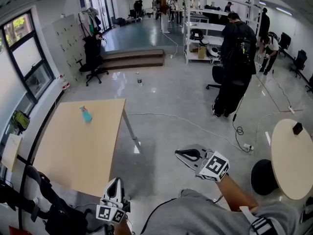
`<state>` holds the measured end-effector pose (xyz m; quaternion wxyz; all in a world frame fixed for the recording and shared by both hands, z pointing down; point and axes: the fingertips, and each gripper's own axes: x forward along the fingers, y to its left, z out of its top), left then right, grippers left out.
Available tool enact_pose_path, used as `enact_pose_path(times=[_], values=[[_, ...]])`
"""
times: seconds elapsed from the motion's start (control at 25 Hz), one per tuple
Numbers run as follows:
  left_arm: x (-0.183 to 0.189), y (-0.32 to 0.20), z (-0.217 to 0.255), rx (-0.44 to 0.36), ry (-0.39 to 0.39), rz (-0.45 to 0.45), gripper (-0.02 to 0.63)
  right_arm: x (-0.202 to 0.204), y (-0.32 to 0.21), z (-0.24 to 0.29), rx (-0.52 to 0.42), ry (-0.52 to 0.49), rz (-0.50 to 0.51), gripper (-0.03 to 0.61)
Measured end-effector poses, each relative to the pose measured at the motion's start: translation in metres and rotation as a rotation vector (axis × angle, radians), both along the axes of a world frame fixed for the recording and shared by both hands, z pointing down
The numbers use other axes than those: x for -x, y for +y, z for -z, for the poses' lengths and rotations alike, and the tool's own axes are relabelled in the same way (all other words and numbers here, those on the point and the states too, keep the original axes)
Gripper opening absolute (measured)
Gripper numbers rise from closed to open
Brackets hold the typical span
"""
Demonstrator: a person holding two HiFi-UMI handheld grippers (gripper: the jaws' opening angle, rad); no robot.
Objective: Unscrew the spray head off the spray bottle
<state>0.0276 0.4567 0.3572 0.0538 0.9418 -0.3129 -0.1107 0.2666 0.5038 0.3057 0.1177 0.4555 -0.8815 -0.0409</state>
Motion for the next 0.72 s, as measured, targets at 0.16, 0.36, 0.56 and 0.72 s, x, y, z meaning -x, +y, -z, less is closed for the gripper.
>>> enact_pose_path(times=[0.16, 0.36, 0.56, 0.72], values=[[-0.012, -0.021, -0.007, 0.018, -0.039, -0.009, 0.005, -0.017, -0.019, -0.007, 0.025, -0.018, 0.001, 0.005], [-0.025, -0.069, -0.008, 0.033, -0.045, 0.028, 0.005, -0.027, -0.076, -0.018, 0.034, -0.068, 0.048, 0.005], [-0.046, -0.119, -0.004, 0.027, -0.060, 0.055, 0.005, -0.036, -0.145, -0.014, 0.019, -0.094, 0.106, 0.006], [-0.073, -0.150, -0.002, 0.016, -0.051, 0.096, 0.005, -0.061, -0.184, -0.012, 0.008, -0.105, 0.158, 0.005]])
